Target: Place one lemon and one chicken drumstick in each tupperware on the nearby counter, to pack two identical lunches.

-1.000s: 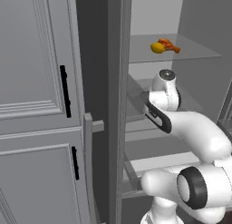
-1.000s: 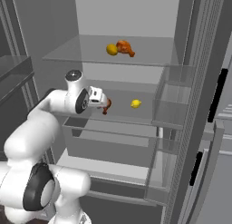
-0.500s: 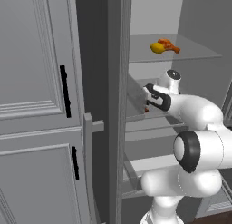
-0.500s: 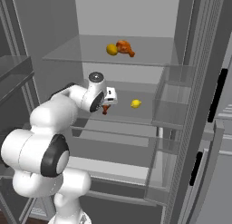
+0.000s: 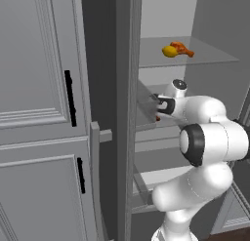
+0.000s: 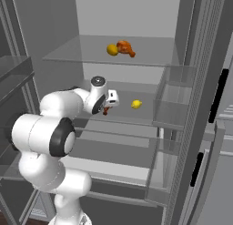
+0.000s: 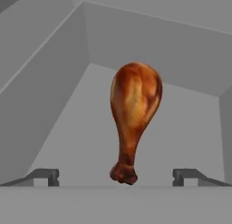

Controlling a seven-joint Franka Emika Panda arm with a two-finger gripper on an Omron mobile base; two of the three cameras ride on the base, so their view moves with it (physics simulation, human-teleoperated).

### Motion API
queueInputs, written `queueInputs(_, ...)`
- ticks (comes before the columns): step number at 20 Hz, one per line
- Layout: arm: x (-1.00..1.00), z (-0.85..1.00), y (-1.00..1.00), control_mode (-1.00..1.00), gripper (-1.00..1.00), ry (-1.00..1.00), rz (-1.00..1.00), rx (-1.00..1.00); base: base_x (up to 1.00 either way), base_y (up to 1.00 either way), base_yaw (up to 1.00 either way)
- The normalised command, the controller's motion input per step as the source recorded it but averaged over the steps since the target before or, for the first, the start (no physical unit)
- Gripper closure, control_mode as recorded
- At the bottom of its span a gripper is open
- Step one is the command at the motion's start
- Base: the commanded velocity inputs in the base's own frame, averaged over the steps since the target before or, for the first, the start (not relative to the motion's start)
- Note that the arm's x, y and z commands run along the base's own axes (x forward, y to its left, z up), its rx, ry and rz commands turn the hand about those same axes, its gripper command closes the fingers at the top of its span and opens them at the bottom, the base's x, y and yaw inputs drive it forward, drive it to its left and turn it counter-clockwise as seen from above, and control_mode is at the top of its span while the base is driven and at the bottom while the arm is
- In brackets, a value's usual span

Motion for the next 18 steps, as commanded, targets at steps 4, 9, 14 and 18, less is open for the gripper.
queueInputs(4, 0.31, -0.01, 0.0, -1.0, -1.0, 0.01, 0.0, 0.0, 0.0, 0.0, 0.0)
queueInputs(9, 0.72, 0.0, 0.0, -1.0, -1.0, 0.02, 0.0, 0.0, 0.0, 0.0, 0.0)
queueInputs(14, 0.76, -0.03, 0.0, -1.0, -1.0, 0.02, 0.0, 0.0, 0.0, 0.0, 0.0)
queueInputs(18, -0.35, -0.04, 0.0, -1.0, -1.0, 0.0, 0.0, 0.0, 0.0, 0.0, 0.0)
